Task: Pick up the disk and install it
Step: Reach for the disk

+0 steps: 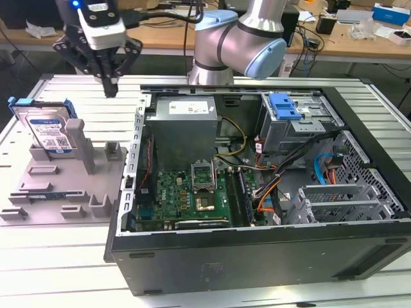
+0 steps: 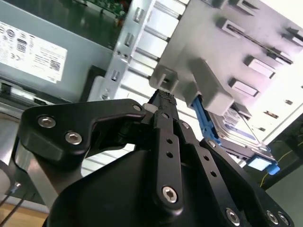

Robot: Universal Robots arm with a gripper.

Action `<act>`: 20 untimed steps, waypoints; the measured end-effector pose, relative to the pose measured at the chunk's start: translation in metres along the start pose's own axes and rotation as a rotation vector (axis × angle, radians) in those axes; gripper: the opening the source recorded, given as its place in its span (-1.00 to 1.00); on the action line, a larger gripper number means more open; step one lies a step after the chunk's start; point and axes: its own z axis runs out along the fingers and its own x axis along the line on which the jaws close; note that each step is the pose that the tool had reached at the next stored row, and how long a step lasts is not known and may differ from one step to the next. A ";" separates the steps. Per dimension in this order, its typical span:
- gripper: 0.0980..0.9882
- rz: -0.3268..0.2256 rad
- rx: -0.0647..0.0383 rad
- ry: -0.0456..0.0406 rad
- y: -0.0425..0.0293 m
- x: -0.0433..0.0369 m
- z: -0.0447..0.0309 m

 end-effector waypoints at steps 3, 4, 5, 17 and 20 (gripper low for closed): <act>-0.98 0.000 0.000 0.0045 0.0025 0.0107 0.0010; -0.98 0.000 0.001 0.0077 0.0043 0.0172 0.0016; -0.98 0.000 0.001 0.0118 0.0063 0.0245 0.0023; -0.98 0.002 0.004 0.0523 0.0195 0.0753 0.0059; -0.98 0.003 0.005 0.0646 0.0212 0.0834 0.0061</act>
